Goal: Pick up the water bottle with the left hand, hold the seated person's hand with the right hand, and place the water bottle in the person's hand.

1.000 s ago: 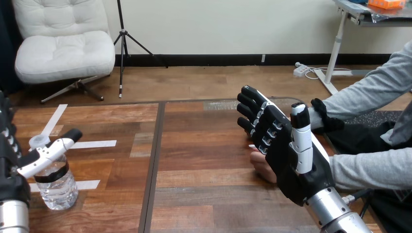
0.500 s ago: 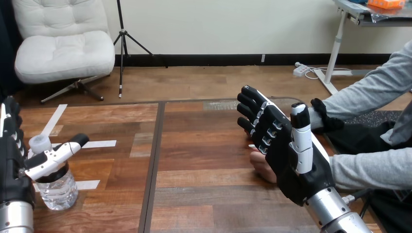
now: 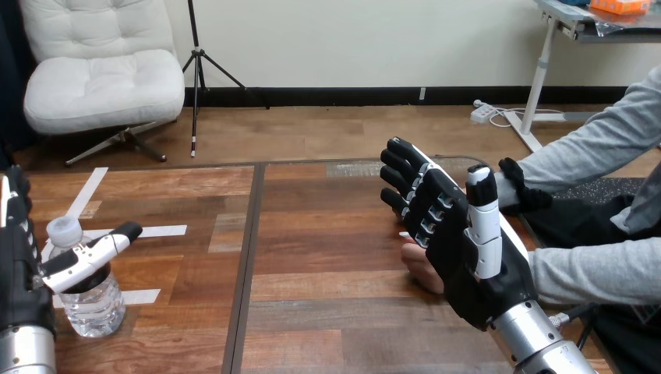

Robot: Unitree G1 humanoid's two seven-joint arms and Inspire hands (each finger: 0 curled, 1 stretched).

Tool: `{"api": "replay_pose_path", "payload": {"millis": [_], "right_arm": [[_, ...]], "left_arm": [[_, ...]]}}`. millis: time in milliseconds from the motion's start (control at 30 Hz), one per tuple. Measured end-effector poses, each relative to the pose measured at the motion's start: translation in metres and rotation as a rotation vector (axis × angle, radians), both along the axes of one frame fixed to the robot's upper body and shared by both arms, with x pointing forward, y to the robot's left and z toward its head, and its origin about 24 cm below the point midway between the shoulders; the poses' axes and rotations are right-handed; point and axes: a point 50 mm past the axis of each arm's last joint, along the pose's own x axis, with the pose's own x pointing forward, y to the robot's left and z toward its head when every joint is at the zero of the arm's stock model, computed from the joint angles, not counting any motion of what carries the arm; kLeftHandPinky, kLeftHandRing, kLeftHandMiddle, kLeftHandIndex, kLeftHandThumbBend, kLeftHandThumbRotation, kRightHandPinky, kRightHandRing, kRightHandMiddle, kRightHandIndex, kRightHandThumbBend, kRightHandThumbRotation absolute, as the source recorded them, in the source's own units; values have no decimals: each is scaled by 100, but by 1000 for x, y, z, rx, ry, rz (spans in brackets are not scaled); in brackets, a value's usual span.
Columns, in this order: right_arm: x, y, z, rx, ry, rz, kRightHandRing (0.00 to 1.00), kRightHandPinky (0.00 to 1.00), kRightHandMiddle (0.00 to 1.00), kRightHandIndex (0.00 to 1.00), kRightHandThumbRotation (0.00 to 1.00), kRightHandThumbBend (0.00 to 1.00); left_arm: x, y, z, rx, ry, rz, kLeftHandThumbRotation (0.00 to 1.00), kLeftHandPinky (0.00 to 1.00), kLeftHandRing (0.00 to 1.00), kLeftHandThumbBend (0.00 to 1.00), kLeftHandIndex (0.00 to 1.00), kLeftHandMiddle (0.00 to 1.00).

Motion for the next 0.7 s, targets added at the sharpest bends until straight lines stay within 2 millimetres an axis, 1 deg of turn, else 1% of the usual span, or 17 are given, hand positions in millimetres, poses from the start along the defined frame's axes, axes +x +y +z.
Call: {"api": "replay_pose_path", "payload": {"millis": [700], "right_arm": [[0, 0, 0, 0, 0, -1, 98, 99, 95, 92, 100, 88]], "left_arm": [[-2, 2, -18, -10, 85, 26, 8, 100, 100, 99, 100, 100]]}}
